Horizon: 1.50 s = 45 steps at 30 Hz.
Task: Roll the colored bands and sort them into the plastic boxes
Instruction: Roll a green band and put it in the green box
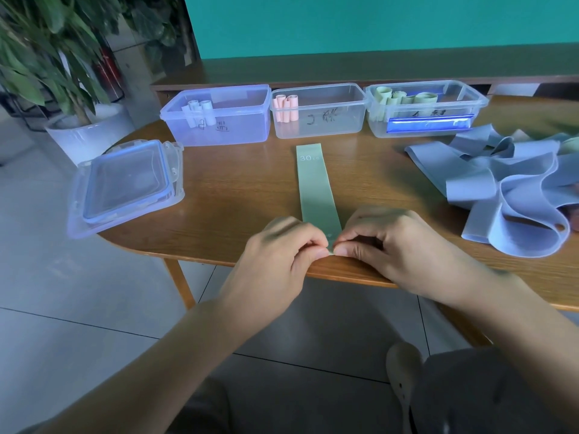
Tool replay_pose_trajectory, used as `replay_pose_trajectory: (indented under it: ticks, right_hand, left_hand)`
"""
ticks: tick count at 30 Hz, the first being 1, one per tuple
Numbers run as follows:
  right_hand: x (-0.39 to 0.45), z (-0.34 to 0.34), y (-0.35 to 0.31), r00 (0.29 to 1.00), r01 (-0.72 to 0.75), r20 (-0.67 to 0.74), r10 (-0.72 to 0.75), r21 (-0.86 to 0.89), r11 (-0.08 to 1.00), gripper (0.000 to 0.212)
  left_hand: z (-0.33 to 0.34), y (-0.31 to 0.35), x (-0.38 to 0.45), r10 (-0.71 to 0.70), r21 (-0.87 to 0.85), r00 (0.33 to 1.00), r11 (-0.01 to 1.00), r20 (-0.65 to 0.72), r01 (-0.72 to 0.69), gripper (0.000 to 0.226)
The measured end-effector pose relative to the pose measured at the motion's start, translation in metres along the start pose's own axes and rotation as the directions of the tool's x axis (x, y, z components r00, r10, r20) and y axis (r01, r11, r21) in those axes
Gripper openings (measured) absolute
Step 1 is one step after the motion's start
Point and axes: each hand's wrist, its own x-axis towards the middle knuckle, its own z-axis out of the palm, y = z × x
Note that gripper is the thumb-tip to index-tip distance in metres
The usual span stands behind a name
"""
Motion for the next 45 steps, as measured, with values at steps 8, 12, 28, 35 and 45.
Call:
replay_pose_trajectory:
  ticks: [8,12,28,35,45]
  right_hand:
    - [0.0,0.003,0.001,0.997,0.033,-0.073,-0.038,-0.062,0.998,0.017]
    - [0.001,0.006,0.001,0.989,0.042,-0.137,-0.049,-0.051,0.998,0.01]
    - [0.009,0.004,0.006,0.998,0.034,-0.044,-0.036,-0.051,0.998,0.014]
    - [0.011,0.01,0.007,0.991,0.017,-0.128,-0.031,-0.109,0.994,0.013]
    - [0.014,0.009,0.011,0.995,0.006,-0.101,-0.015,-0.097,0.995,0.019]
  left_hand:
    - [0.001,-0.005,0.0,0.0,0.037,1.0,0.999,-0.012,0.001,0.02]
    - [0.002,-0.006,0.005,0.001,0.04,1.0,0.999,-0.016,-0.001,0.022]
    - [-0.001,-0.006,0.01,-0.026,0.036,1.0,0.999,0.013,0.026,0.007]
    - [-0.001,-0.009,0.014,-0.079,0.019,0.997,0.997,0.021,0.079,0.012]
    - [0.001,-0.011,0.019,-0.085,0.069,0.996,0.994,0.022,0.083,0.021]
